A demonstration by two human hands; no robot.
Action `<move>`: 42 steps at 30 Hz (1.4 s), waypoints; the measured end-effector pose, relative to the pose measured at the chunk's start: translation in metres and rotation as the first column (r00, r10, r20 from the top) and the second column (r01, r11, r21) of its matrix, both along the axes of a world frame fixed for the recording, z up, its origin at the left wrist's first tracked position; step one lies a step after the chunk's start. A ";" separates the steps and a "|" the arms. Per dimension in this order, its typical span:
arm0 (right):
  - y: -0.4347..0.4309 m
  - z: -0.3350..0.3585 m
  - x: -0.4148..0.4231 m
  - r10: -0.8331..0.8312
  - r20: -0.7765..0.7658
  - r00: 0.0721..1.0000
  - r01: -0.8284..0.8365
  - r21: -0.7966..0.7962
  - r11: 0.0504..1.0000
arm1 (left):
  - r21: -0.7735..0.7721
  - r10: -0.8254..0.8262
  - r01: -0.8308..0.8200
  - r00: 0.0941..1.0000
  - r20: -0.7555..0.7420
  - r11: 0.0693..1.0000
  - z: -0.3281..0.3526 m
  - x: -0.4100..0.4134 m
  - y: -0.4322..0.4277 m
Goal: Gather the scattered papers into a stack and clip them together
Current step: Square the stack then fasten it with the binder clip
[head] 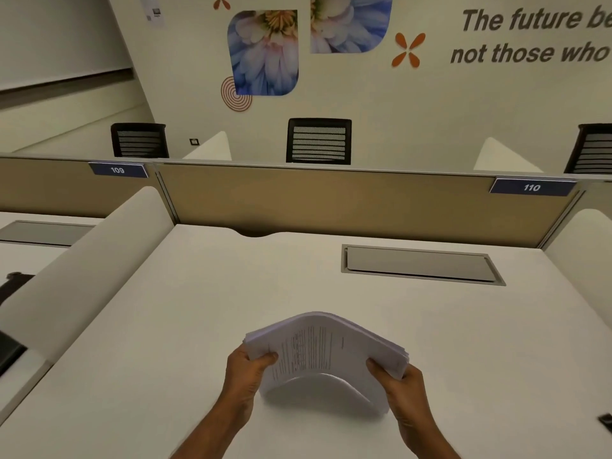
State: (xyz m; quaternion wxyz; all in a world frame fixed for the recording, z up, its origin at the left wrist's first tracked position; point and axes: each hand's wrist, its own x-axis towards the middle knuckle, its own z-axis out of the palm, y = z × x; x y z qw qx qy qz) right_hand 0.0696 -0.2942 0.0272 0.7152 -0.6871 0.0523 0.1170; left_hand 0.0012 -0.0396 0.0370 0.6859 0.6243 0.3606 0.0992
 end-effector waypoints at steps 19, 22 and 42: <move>-0.007 -0.009 0.002 0.016 -0.037 0.999 -0.017 -0.017 1.000 | 0.008 -0.037 0.037 0.999 -0.003 0.999 0.004 0.005 0.002; -0.004 -0.008 0.001 0.061 -0.007 0.998 -0.061 -0.025 0.998 | 0.013 -0.042 0.042 0.999 -0.024 0.999 -0.001 0.005 0.000; -0.021 -0.007 0.013 0.096 -0.010 0.995 -0.097 -0.104 0.990 | 0.012 -0.133 0.134 0.989 -0.058 0.991 -0.003 0.002 0.014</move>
